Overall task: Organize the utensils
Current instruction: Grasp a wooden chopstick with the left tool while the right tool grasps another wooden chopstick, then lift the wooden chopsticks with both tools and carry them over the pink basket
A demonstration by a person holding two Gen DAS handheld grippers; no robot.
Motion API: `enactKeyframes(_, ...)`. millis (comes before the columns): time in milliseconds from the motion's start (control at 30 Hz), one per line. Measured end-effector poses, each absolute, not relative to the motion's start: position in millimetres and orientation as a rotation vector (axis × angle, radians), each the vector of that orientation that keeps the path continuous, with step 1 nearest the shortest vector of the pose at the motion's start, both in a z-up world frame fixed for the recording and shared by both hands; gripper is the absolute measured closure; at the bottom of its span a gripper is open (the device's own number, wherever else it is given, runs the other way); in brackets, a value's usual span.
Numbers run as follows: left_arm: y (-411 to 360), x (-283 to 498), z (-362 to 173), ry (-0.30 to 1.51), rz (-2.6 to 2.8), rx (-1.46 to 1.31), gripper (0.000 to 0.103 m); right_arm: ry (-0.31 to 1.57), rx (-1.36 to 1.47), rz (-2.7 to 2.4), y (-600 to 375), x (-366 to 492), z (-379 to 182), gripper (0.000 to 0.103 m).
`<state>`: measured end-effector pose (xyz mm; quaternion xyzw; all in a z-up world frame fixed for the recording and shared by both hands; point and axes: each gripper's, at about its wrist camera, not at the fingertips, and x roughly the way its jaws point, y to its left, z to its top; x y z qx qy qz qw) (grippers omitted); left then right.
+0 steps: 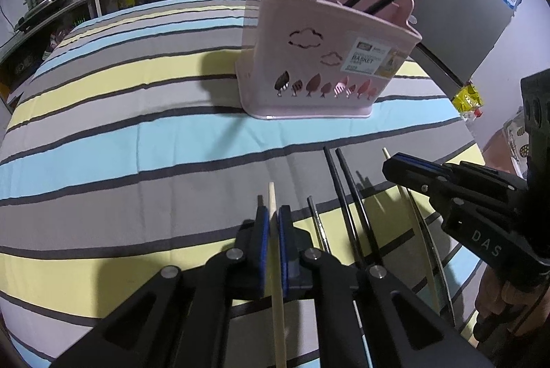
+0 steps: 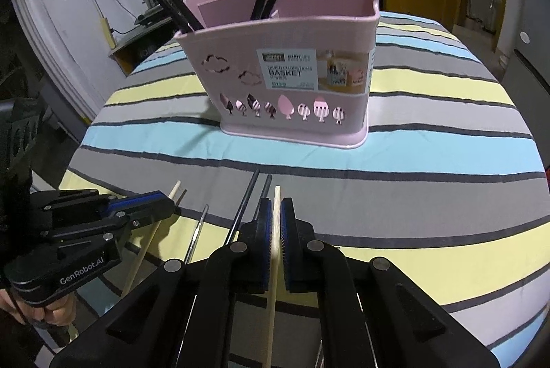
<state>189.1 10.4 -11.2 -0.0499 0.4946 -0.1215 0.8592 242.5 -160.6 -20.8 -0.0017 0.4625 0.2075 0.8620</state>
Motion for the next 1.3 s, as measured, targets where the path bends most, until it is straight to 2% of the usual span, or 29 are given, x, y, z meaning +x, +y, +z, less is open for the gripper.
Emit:
enactKeyframes(667, 24, 185, 66, 0.864, -0.268, -0.130, 0.097, 0.803, 0.041, 0.450, -170, 236, 47, 0.098)
enactKeyframes(1300, 24, 180, 110, 0.765, -0.260, -0.117, 0.097, 0.673, 0.058, 0.447, -181, 226, 91, 0.098)
